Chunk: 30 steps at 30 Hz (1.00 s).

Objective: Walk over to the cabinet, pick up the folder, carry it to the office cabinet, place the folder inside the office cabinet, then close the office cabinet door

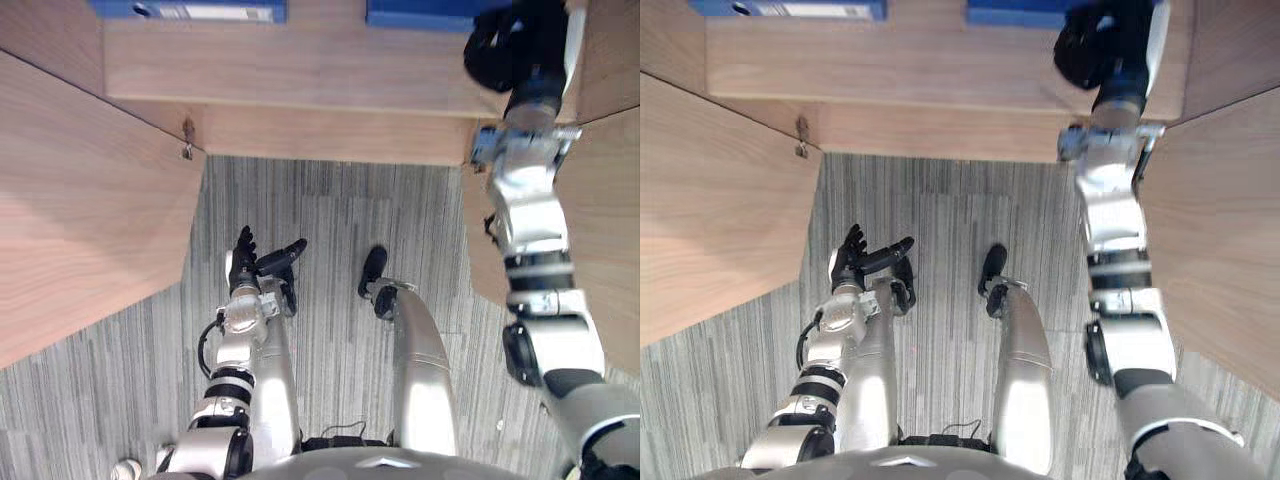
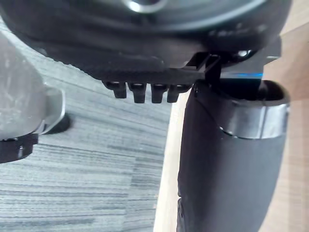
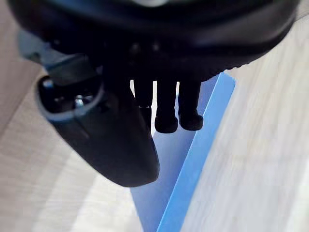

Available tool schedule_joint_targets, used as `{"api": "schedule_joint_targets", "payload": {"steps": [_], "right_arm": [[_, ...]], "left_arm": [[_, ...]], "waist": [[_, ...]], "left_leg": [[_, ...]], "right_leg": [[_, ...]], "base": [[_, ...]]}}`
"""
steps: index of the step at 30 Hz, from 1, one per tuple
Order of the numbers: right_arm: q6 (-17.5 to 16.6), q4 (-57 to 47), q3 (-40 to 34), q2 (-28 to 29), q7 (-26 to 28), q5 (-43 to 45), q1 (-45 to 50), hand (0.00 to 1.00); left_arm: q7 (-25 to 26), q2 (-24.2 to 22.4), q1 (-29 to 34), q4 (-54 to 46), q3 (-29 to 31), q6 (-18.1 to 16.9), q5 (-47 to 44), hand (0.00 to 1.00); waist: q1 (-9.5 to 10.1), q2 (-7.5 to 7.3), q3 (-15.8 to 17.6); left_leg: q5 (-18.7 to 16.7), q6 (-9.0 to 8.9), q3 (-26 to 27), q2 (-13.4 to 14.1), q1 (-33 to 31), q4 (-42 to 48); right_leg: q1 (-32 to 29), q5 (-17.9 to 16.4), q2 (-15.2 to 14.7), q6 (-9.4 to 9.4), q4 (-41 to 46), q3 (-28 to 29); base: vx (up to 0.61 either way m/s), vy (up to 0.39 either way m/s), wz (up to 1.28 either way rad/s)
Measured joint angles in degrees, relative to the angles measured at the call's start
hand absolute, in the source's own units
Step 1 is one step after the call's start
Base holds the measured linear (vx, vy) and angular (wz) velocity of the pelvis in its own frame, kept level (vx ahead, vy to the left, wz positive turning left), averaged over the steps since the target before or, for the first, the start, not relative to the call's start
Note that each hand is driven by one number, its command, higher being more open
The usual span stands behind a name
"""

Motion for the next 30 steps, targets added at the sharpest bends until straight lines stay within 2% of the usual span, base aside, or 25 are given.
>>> {"api": "schedule_joint_targets", "payload": {"steps": [5, 9, 13, 15, 22, 23, 27, 30], "right_arm": [[-1.6, -6.8, 2.6, 3.4, 3.5, 1.8, 15.8, 0.00], [-5.2, -12.6, 6.7, 8.4, 7.3, 1.6, 29.1, 0.00], [-8.1, -11.2, 10.6, 12.4, 11.5, -1.2, 38.5, 0.00], [-8.7, -3.2, 10.9, 14.7, 14.2, -3.0, 40.6, 0.00], [-6.6, 20.7, 9.0, 16.2, 16.0, -6.3, 43.5, 0.00], [-6.1, 23.8, 7.8, 16.6, 16.0, -6.3, 43.7, 1.00], [-4.4, 36.4, 1.2, 17.8, 15.4, -7.3, 43.9, 1.00], [-3.4, 40.9, -2.2, 17.8, 14.1, -7.0, 44.2, 1.00]], "left_arm": [[-1.3, 0.4, 4.5, 0.9, -0.1, 0.5, 2.3, 1.00], [-2.9, 0.1, 9.6, 5.8, -1.4, 1.0, 6.0, 1.00], [-4.0, 0.3, 12.6, 11.8, -4.2, 1.1, 9.0, 1.00], [-4.6, 0.3, 12.9, 16.4, -4.4, 1.6, 10.2, 1.00], [-5.0, 1.5, 15.1, 19.1, -4.8, 2.4, 11.8, 1.00], [-5.0, 1.6, 15.1, 19.4, -4.8, 2.4, 12.1, 1.00], [-5.0, 2.3, 16.3, 20.9, -4.7, 2.5, 12.3, 1.00], [-5.2, 2.3, 17.2, 22.0, -4.6, 2.6, 12.4, 1.00]], "waist": [[-0.72, 0.18, -1.5], [-1.39, 0.31, -5.3], [-1.64, 0.08, -9.8], [-2.37, -0.12, -12.1], [-3.16, 0.20, -14.4], [-3.21, 0.22, -14.9], [-3.36, 0.24, -17.3], [-3.79, -0.10, -18.6]], "left_leg": [[0.1, -0.39, 1.2, -0.3, 9.0, -4.5], [0.4, -1.03, 2.4, -0.6, 17.6, -10.1], [1.8, -1.74, 3.3, -1.5, 24.9, -16.9], [3.7, -2.07, 3.9, -2.2, 29.3, -22.6], [7.4, -2.23, 6.3, -3.9, 41.4, -34.8], [7.9, -2.14, 6.5, -4.3, 42.7, -36.3], [9.0, -2.01, 7.6, -5.2, 47.0, -40.3], [9.6, -1.75, 7.7, -5.8, 48.3, -41.7]], "right_leg": [[8.1, -0.2, 0.4, 0.50, -3.6, 0.2], [15.8, -0.4, 1.0, 1.02, -8.1, 0.3], [22.3, 0.3, 1.8, 1.78, -13.9, 0.3], [26.8, 2.3, 2.5, 2.27, -19.6, 0.2], [38.9, 7.9, 3.7, 3.48, -34.0, 0.8], [40.0, 8.4, 3.7, 3.57, -35.3, 0.8], [44.4, 10.8, 4.1, 3.98, -40.5, 1.7], [45.7, 11.6, 4.0, 4.22, -42.0, 1.9]], "base": [[0.06, 0.013, -0.03], [0.15, 0.007, -0.04], [0.16, 0.017, -0.02], [0.17, 0.032, -0.02], [0.11, 0.052, -0.08], [0.06, 0.047, -0.04], [0.03, 0.022, -0.11], [-0.04, 0.004, 0.00]]}}
